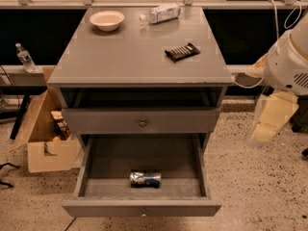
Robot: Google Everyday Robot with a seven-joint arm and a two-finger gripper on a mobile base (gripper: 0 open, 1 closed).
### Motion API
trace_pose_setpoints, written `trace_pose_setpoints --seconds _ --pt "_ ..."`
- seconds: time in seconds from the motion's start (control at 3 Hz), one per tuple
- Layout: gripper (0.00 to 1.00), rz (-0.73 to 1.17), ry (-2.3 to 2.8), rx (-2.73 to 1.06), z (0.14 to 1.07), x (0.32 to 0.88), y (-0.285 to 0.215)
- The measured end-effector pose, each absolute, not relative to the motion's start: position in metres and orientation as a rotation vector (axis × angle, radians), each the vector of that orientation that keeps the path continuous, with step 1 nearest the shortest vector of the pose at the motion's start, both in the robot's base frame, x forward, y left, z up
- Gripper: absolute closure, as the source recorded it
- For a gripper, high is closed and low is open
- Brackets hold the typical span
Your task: Pick redbull can from middle drawer and place on counter
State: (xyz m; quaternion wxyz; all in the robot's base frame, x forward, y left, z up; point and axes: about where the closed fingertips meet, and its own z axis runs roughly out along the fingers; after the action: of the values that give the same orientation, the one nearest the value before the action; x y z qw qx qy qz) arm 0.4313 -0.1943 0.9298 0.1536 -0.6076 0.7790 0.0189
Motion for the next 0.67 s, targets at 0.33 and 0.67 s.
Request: trace_pose_setpoints --seconds 0.33,0.67 --pt "0.0 0.086 2.217 -1.759 0.912 0.432 -0.183" --pt "0.0 0.194 2.191 -1.745 0.874 0.438 -0.159"
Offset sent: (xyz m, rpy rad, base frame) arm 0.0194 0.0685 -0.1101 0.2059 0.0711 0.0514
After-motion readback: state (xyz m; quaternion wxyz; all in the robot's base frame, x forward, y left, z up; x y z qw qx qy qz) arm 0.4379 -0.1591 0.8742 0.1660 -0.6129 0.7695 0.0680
